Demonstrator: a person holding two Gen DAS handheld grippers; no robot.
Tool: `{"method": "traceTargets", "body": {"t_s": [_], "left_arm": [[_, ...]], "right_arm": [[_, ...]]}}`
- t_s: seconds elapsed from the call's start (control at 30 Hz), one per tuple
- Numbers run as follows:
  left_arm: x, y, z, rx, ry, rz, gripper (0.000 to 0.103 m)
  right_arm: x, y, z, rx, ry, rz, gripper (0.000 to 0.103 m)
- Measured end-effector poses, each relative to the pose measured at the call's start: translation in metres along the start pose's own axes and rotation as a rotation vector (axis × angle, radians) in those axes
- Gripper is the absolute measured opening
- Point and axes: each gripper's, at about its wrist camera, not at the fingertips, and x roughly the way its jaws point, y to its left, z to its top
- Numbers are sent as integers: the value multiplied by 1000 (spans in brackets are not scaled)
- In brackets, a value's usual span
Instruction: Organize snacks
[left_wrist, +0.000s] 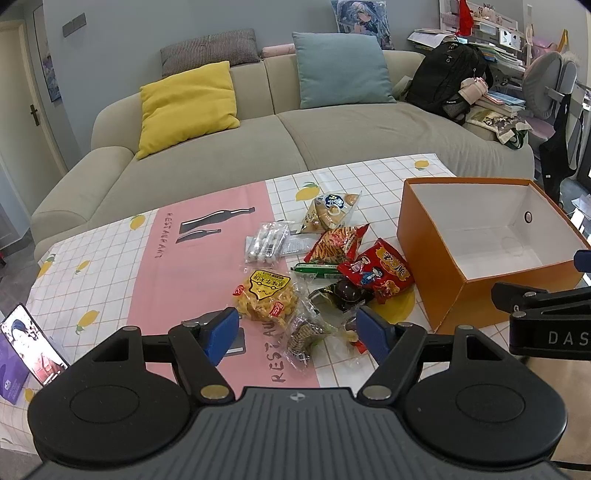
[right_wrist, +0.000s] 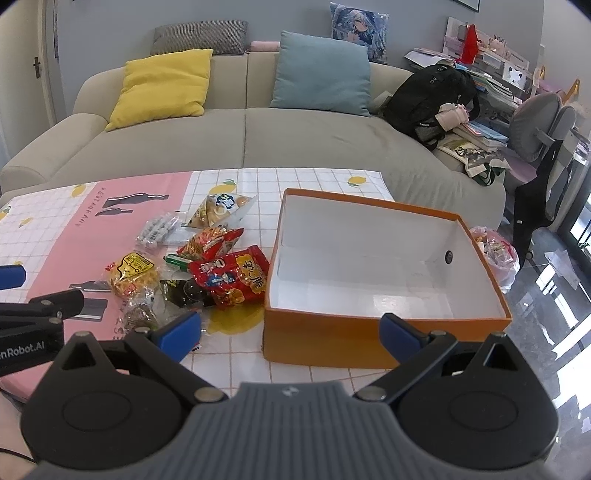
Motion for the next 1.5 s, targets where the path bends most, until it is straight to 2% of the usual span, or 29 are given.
{"method": "traceTargets", "body": {"t_s": [0.67, 1.0, 1.17, 1.23, 1.33, 1.5], "left_arm": [[0, 2, -1, -9, 5, -12, 85], [2, 4, -3, -4, 11, -47, 85], [3, 9, -2, -13, -12, -58, 85], [6, 12, -2, -28, -2, -66, 84], [10, 18, -4, -33, -6, -72, 78], [22, 36, -6, -86, 7, -75, 73]], "right_arm": [[0, 2, 0, -11, 8, -5, 100], [3, 5, -1, -17, 18, -6, 100], [8, 9, -1, -21, 30, -6, 100], [11, 10, -1, -16, 38, 6, 100], [16, 12, -2, -11, 35, 37, 100], [17, 17, -5, -25, -54, 129, 100]]}}
